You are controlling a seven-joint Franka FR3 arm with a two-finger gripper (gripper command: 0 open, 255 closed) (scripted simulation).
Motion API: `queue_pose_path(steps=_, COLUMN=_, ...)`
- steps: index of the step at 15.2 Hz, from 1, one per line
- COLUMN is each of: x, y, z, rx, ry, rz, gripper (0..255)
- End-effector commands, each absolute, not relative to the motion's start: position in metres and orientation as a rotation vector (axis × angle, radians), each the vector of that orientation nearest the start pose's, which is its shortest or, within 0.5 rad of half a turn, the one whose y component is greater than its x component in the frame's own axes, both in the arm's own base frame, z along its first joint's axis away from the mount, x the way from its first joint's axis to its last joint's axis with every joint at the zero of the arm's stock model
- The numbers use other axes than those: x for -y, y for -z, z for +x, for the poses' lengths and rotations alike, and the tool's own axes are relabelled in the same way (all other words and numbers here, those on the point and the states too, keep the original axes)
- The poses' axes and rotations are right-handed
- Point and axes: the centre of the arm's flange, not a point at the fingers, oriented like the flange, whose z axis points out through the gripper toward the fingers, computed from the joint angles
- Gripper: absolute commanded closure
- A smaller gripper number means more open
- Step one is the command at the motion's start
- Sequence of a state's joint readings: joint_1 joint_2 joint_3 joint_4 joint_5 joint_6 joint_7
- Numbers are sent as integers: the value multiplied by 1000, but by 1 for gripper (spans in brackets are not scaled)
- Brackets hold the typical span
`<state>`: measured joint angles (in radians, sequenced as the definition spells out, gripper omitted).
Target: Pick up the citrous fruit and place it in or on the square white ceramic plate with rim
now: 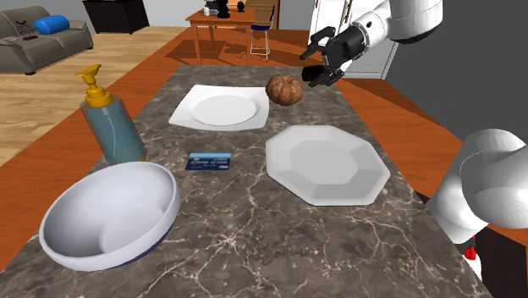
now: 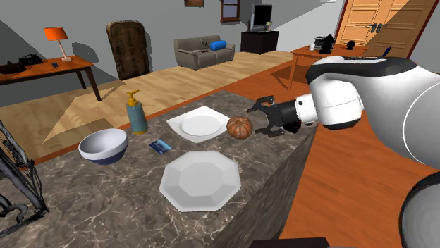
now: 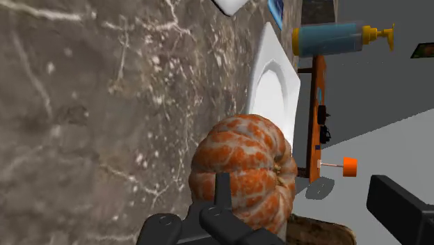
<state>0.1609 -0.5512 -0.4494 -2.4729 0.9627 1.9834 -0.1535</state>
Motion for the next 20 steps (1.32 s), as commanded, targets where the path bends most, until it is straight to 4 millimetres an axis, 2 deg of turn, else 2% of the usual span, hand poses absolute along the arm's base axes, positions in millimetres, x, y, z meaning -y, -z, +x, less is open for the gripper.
queue_pose_path(steps=1, x=60, y=-474, z=339, rx=-765, ry=510, rz=-1872, gripper=0)
queue_pose_path(steps=2, x=40, y=-458, z=315, rx=-873, ry=644, rz=-1799, gripper=0)
queue_pose_path(steps=3, x=34, y=-453, z=309, rx=-902, ry=681, rz=-1778, gripper=0)
queue_pose_path(steps=10, x=13, y=-439, z=340, rx=-902, ry=681, rz=-1778, gripper=0)
queue_pose_path(steps=18, x=13, y=-439, z=340, rx=-902, ry=681, rz=-1778, gripper=0)
queue_pose_path(steps=19, x=13, y=-440, z=340, rx=-902, ry=681, rz=-1778, gripper=255)
queue_pose_path(steps=20, x=11, y=-440, z=340, rx=-902, ry=681, rz=-1778, gripper=255)
